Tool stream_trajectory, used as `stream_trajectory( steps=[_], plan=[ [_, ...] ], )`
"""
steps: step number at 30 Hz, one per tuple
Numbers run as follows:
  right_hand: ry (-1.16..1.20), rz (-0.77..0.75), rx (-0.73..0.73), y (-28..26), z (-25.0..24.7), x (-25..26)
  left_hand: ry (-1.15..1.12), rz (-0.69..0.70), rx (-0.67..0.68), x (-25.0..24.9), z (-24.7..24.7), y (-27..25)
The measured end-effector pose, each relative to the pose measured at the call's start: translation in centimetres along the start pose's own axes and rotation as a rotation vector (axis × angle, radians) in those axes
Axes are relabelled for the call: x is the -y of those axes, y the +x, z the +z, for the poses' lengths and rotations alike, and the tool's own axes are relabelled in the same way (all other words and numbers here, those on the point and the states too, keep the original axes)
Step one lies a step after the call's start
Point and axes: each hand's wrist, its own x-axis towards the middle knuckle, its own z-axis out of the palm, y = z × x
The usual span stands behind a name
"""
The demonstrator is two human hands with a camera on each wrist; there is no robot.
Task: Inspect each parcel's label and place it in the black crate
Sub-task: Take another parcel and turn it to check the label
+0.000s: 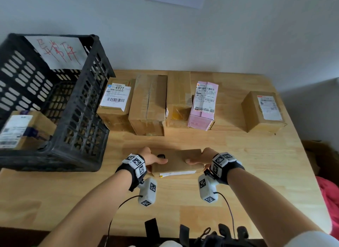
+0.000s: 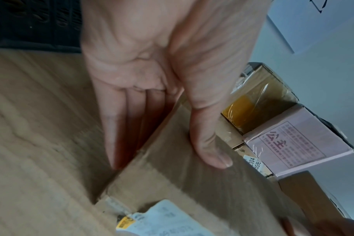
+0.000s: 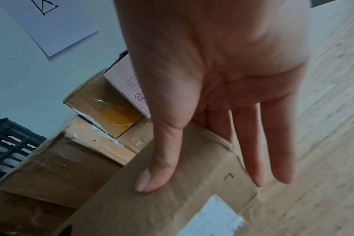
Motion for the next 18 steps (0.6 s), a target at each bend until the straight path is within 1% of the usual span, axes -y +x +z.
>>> stream_trajectory(
  steps=[5,10,13,14,16,18],
  plan=[
    [0.045,0.009,-0.01,-0.8,0.1,0.0,0.036,0.022,-0.01,0.5,0.1,0.6],
    [0.178,-0.005,-0.069,-2.5,1.6,-0.4,0.023,0.055,-0.01,0.8,0.1,-0.7],
    [0.234,-0.035,-0.042,-3.8,1.6,-0.9,0.027,0.071,-0.015,0.8,0.0,-1.4],
    [0.281,-0.048,-0.03,-4.2,1.3,-1.0,0.016,0.074,-0.019,0.9,-0.2,-1.5],
    [0.45,-0.069,-0.01,-4.8,0.5,-1.1,-0.037,0.052,-0.016,1.0,-0.6,-2.0],
    [0.649,-0.094,-0.053,-5.8,-0.5,-1.2,-0.143,0.039,0.006,1.2,-0.8,-2.2]
  ],
)
